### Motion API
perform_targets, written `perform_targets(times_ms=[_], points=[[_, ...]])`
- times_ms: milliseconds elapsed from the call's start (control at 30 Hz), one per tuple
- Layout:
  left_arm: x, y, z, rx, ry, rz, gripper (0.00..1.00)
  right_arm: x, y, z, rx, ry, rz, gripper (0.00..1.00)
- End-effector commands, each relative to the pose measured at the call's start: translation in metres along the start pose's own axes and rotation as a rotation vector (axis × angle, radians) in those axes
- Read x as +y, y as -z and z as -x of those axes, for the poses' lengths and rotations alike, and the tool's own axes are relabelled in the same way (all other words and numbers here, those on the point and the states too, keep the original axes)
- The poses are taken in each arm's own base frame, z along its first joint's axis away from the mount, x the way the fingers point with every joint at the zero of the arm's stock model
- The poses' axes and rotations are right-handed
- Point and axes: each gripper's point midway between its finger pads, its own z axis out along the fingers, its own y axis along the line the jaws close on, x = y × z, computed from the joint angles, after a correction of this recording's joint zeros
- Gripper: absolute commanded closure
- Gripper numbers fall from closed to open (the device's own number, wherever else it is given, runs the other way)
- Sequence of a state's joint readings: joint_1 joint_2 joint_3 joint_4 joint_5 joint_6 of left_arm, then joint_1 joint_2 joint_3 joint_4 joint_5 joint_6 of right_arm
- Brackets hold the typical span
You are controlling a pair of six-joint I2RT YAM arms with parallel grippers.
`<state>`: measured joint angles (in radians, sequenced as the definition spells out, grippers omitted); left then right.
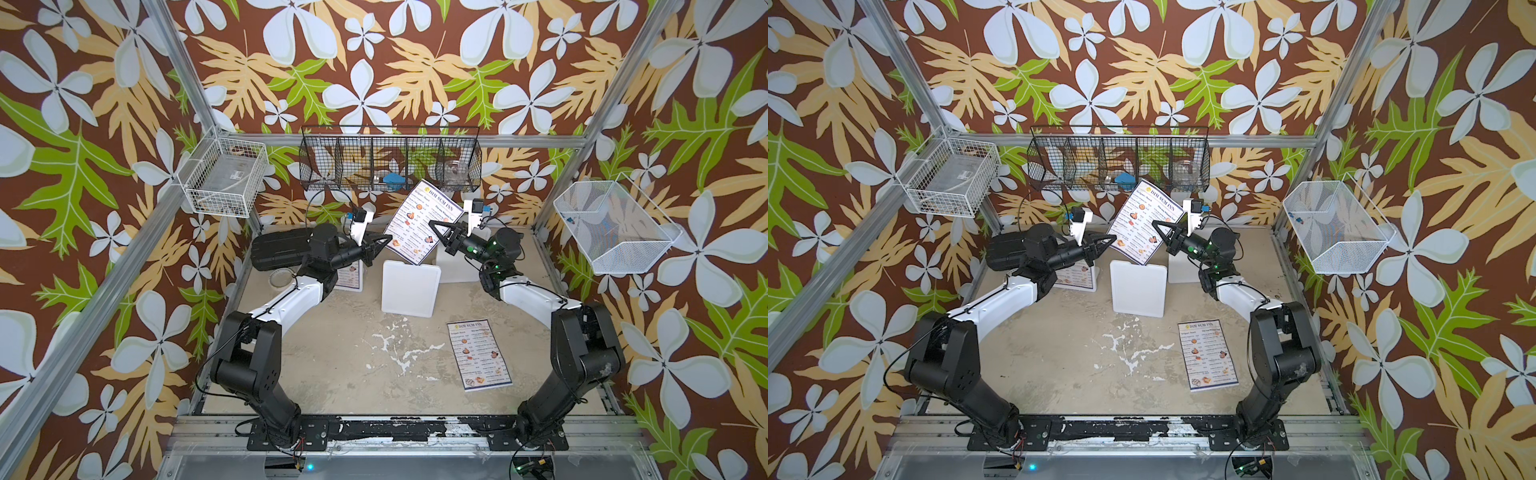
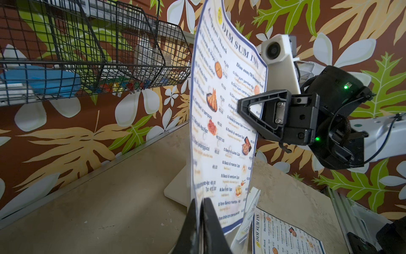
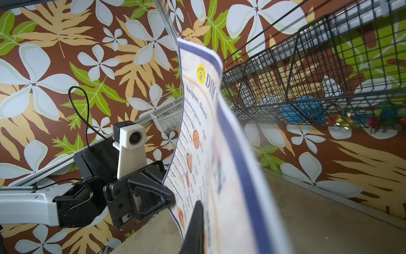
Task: Insert the menus into the narrow rack
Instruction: Insert the menu into the narrow rack.
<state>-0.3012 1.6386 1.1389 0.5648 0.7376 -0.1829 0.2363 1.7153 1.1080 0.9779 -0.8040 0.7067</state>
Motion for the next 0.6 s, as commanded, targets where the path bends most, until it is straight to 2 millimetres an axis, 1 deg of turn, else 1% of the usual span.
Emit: perform_targets(times_ms=[0, 133, 567], points=[[0.0002, 0.0006, 0.0025, -0.007, -0.001, 0.000, 0.91, 0.0013, -0.0017, 0.0010, -0.005, -0.006, -0.005, 0.97], [0.0009, 0.0000, 0.0018, -0.005, 0.002, 0.001, 0.91, 0.0047, -0.0036, 0.0000, 0.004, -0.005, -0.004, 0.97], [0.0024, -0.0015, -0.0020, 0.003, 0.008, -0.002, 0.91, 0.0036, -0.0015, -0.0080, 0.020, 0.003, -0.030, 0.98]])
